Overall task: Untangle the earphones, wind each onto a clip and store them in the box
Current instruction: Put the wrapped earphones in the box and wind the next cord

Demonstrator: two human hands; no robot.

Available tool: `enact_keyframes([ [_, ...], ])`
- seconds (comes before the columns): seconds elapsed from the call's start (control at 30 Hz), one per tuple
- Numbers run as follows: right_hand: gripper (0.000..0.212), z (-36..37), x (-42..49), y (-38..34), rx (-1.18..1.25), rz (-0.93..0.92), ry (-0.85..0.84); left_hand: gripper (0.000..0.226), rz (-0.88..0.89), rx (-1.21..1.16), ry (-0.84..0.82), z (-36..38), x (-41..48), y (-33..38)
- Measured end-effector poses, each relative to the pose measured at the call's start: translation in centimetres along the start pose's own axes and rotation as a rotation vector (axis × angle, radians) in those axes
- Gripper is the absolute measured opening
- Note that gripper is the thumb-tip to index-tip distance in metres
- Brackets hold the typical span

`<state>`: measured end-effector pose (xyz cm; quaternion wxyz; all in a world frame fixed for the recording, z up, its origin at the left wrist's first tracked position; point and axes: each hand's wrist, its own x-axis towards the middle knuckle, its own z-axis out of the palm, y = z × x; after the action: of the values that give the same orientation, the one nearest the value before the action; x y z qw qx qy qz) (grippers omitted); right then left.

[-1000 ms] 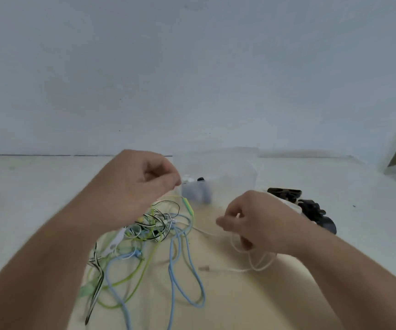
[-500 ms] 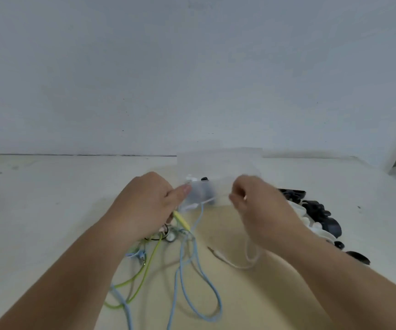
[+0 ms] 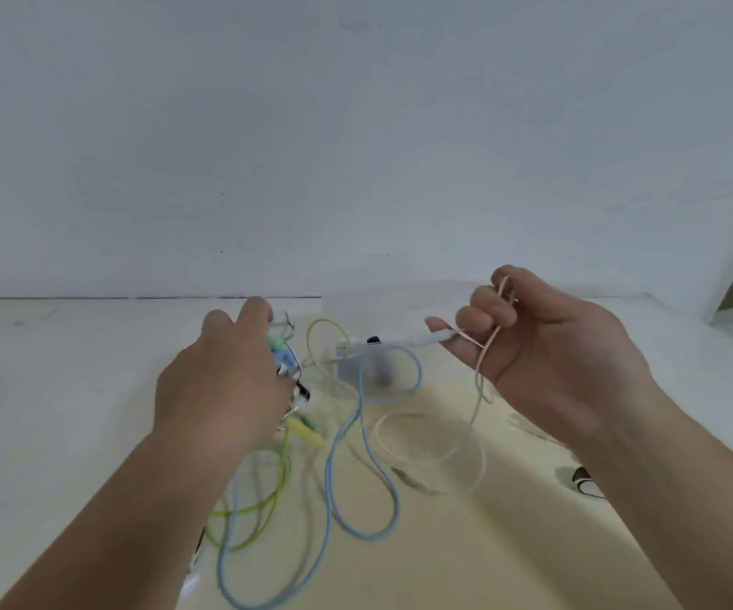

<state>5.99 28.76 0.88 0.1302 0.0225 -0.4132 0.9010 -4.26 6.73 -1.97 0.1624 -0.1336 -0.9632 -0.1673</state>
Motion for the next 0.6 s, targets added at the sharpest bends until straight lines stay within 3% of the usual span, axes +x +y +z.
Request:
enact_keyframes([
  [0.07, 0.025, -0.2, 0.0, 0.0, -0.15, 0.013, 0.095, 0.05, -0.002, -0.002, 0.061, 0.3, 0.0, -0.1],
  [0.13, 0.021, -0.7, 0.0, 0.5, -0.619, -0.027, 0.172, 0.054, 0.003, -0.022, 0.086, 0.6, 0.1, 0.0],
  [0.17, 0.013, -0.7, -0.1, 0.7, -0.888, -0.03, 0.153, 0.053, 0.009, -0.038, 0.083, 0.6, 0.0, 0.0],
  [0.23, 0.018, -0.8, -0.4, 1.2, -1.33, 0.061, 0.022, 0.036, 0.048, -0.057, 0.081, 0.6, 0.0, 0.3],
  [0.33, 0.005, -0.5, -0.8, 1.8, -1.663, 0.152, -0.068, 0.012, 0.116, -0.071, 0.091, 0.2, 0.0, 0.6],
  [0.43, 0.014, -0.9, -0.2, 1.7, -1.664, -0.04, 0.069, 0.021, 0.17, -0.062, 0.089, -0.2, 0.2, 0.2],
  [0.53, 0.022, -1.1, 0.3, 1.0, -1.411, -0.284, 0.291, 0.034, 0.154, -0.073, -0.019, -0.6, 0.1, 0.0],
  [0.6, 0.021, -1.2, 0.5, 0.8, -1.289, -0.338, 0.366, 0.036, 0.136, -0.102, -0.094, -0.9, 0.0, 0.0],
])
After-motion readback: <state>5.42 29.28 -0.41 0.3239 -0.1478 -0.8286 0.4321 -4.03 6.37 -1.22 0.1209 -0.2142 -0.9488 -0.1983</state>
